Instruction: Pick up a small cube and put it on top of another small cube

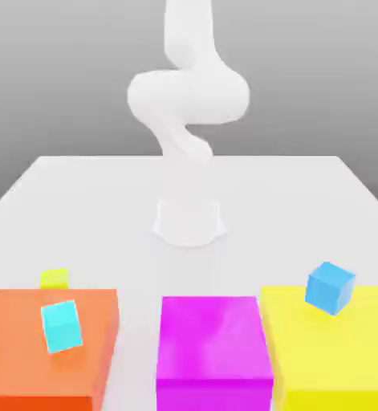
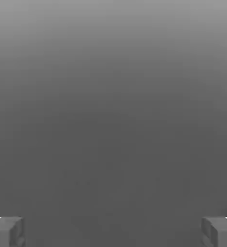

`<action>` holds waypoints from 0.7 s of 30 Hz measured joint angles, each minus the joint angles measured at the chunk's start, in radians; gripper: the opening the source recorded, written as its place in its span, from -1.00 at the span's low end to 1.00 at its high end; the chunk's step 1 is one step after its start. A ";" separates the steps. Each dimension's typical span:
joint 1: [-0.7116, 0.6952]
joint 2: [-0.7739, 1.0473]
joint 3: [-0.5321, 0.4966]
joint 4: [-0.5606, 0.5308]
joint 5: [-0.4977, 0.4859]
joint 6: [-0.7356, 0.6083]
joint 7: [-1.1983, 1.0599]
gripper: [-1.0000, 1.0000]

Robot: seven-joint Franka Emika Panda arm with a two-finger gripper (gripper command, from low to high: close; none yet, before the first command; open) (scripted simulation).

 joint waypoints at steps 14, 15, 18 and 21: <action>0.052 0.268 -0.335 -0.170 0.057 0.170 -0.374 0.00; 0.055 0.289 -0.356 -0.182 0.061 0.182 -0.401 0.00; 0.065 0.351 -0.415 -0.218 0.075 0.219 -0.480 0.00; 0.073 0.413 -0.469 -0.254 0.089 0.255 -0.560 0.00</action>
